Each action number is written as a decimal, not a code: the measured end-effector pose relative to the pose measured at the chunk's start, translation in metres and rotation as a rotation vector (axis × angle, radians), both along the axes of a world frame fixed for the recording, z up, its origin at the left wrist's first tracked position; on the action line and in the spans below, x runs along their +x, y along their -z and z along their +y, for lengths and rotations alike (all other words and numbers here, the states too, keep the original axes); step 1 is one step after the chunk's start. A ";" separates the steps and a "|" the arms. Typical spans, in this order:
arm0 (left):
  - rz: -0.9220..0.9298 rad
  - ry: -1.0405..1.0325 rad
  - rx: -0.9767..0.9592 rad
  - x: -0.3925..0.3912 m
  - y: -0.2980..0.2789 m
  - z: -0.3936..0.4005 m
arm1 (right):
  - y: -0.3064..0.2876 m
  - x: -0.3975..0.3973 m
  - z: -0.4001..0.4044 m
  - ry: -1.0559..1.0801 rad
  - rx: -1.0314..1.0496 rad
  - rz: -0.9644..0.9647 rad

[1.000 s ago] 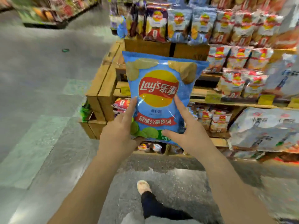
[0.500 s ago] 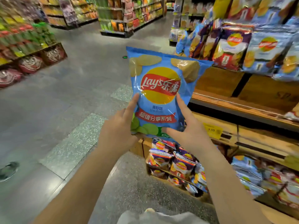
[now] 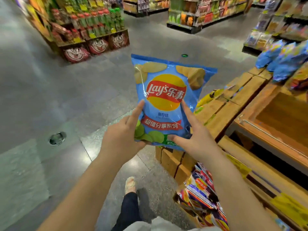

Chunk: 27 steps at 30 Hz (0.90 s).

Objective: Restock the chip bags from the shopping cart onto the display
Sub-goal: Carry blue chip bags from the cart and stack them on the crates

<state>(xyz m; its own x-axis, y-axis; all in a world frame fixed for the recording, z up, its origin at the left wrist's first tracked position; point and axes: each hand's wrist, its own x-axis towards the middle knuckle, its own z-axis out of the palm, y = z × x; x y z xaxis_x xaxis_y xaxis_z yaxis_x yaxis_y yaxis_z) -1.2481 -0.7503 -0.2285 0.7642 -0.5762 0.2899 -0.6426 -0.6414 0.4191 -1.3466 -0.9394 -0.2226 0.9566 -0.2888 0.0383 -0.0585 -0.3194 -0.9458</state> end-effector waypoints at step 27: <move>-0.191 0.409 0.036 0.483 0.000 -0.227 | 0.007 0.411 -0.173 0.422 -0.041 0.006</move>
<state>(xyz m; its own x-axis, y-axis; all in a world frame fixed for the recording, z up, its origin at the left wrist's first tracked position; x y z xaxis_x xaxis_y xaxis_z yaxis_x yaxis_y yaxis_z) -0.7655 -0.9770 -0.2284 0.4063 -0.8318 0.3783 -0.9099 -0.3306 0.2504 -0.9353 -1.1125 -0.2296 0.7550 -0.6536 0.0528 -0.1977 -0.3036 -0.9321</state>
